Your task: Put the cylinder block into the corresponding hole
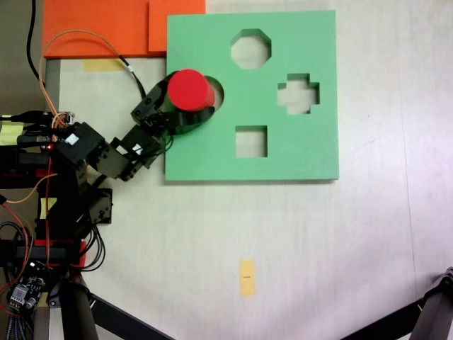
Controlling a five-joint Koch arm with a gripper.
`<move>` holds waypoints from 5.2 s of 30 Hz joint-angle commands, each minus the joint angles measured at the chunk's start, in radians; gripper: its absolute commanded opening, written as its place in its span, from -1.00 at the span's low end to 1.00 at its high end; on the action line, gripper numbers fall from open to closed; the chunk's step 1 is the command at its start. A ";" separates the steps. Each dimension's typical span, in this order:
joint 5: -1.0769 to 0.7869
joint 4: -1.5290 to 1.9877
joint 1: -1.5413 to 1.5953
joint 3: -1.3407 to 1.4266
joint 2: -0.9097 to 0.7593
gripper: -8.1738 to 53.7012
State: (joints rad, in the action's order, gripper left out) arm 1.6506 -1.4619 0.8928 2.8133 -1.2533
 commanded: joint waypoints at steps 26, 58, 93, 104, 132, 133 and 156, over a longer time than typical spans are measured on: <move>-0.063 -0.069 -0.028 -0.147 0.067 0.35; -0.006 0.960 -0.092 -0.235 -0.296 0.76; -0.314 -0.178 -0.130 -0.049 0.278 0.02; -0.078 -0.328 -0.023 0.011 0.341 0.03; 0.011 0.006 -0.021 -0.153 0.267 0.65; 0.011 0.008 -0.021 -0.150 0.265 0.76; -0.003 0.580 -0.015 0.026 -0.615 0.57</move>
State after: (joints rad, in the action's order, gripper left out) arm 1.6429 -1.0630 0.8652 2.8348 -1.6828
